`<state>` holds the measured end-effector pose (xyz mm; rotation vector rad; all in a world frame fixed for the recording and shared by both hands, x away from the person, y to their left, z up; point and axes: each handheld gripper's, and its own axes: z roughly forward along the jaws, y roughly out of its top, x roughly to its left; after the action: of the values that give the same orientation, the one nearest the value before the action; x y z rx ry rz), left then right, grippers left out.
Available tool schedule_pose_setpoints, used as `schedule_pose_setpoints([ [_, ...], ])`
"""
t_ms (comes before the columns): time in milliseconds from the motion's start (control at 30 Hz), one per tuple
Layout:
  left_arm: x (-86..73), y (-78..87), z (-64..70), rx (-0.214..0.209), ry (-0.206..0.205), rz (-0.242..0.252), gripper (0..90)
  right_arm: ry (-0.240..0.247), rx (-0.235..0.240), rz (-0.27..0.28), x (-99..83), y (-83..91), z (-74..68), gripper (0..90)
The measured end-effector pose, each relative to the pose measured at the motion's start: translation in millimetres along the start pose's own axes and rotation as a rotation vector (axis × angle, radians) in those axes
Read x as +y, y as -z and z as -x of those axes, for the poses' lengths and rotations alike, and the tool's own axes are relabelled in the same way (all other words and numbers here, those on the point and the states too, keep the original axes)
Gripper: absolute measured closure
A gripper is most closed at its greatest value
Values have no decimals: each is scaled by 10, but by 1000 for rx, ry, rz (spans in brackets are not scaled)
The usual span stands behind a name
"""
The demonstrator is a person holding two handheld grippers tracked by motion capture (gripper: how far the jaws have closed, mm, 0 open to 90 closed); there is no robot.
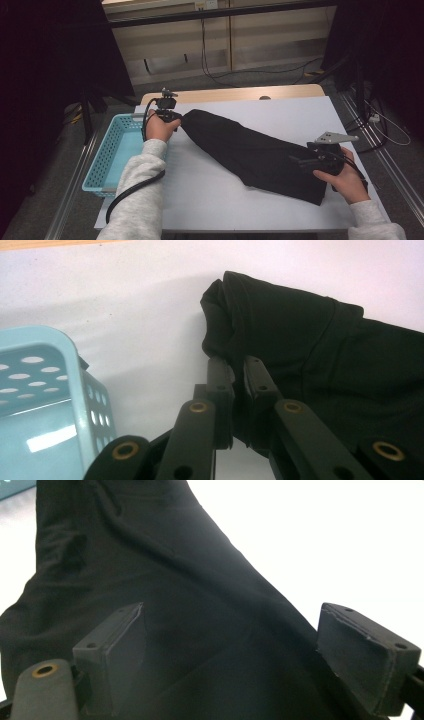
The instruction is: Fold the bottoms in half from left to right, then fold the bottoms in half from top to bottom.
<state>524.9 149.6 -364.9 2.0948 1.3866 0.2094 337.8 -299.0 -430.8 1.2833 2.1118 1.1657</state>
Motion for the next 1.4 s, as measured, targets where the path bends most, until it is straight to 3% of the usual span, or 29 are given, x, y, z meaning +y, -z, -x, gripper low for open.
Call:
schedule_pose_setpoints([
  [200, 38, 36, -13, 19, -1, 8, 842, 0, -1, 3, 2, -5, -1, 126],
  [633, 72, 87, -13, 11, -3, 15, 842, 7, 3, 5, 16, -7, -17, 127],
  [933, 149, 172, -18, 41, -9, 42, 842, 8, 5, 9, 30, -9, -15, 127],
  [1233, 48, 30, 455, -56, -128, 76, 842, 14, 7, 1, 30, -20, -26, 127],
  [1267, 48, 30, 455, -56, -128, 76, 842, 14, 7, 1, 30, -20, -26, 127],
  [1300, -4, -10, 572, -71, -169, 76, 842, 12, 5, 5, 33, -15, -29, 127],
  [1400, -118, -94, 734, -121, -201, 82, 842, 15, 7, 2, 33, -23, -39, 127],
])
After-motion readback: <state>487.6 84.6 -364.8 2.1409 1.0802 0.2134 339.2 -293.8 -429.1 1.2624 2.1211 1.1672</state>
